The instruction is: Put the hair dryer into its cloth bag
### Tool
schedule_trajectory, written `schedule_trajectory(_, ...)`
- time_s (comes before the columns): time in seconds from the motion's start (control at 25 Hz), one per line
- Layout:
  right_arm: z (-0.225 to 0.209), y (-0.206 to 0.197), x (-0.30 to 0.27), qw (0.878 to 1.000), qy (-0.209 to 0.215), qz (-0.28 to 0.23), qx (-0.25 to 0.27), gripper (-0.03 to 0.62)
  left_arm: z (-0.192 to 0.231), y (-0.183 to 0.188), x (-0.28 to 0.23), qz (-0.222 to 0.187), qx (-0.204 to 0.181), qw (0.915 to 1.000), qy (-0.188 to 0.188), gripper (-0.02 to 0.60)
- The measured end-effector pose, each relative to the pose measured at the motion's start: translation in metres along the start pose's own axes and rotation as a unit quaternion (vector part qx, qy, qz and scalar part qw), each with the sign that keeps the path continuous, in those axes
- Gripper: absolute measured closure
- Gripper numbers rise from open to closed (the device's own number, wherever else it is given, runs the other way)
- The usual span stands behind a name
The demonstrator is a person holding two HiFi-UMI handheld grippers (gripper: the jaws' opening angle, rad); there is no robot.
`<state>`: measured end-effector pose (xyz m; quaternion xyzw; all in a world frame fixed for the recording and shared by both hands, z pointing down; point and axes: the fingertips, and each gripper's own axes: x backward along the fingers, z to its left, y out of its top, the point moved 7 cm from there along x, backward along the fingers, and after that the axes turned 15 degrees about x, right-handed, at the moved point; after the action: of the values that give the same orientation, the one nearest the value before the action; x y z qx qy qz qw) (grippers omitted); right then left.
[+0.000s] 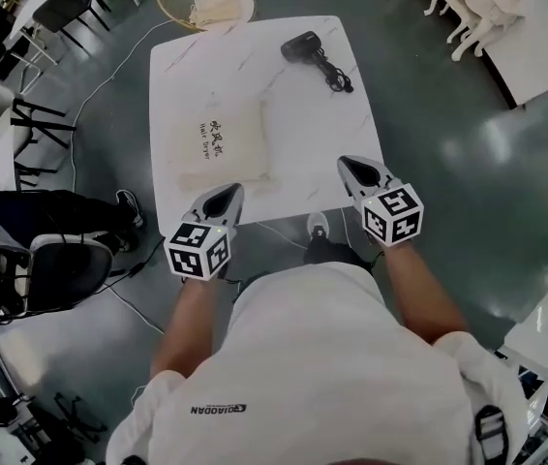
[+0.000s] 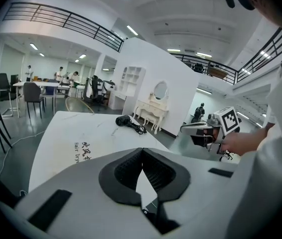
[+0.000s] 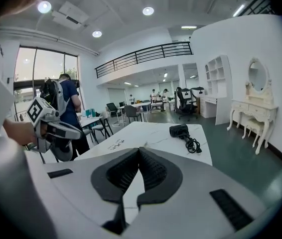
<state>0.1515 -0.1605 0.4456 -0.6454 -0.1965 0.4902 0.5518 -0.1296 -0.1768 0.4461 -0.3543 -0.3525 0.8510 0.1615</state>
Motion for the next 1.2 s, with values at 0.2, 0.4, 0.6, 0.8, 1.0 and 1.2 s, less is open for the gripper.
schedule_trajectory(0.2,-0.063,-0.008,-0.034,1.0,-0.001,0.019,0.012,0.572,-0.002,0.016,-0.042,0.006,0.012,0.9997,0.022,0.552)
schedule_trajectory(0.4,-0.106,-0.019,-0.065,0.999,0.013,0.024,0.016,0.572,0.0,0.021,-0.078,0.007,0.033,0.9984,0.045,0.552)
schedule_trajectory(0.6,-0.137,-0.032,-0.096,0.999,0.025,0.033,0.03,0.572,0.003,0.028,-0.103,-0.003,0.036,0.997,0.068,0.552)
schedule_trajectory(0.8,-0.169,-0.041,-0.128,0.997,0.026,0.053,0.054,0.568,0.0,0.035,-0.115,-0.008,0.045,0.9944,0.096,0.552)
schedule_trajectory(1.0,-0.198,-0.043,-0.161,0.996,0.027,0.058,0.056,0.56,0.002,0.036,-0.127,-0.005,0.059,0.9911,0.119,0.552)
schedule_trajectory(1.2,-0.221,-0.049,-0.19,0.996,0.023,0.068,0.061,0.54,0.004,0.035,-0.133,-0.001,0.071,0.9874,0.141,0.552)
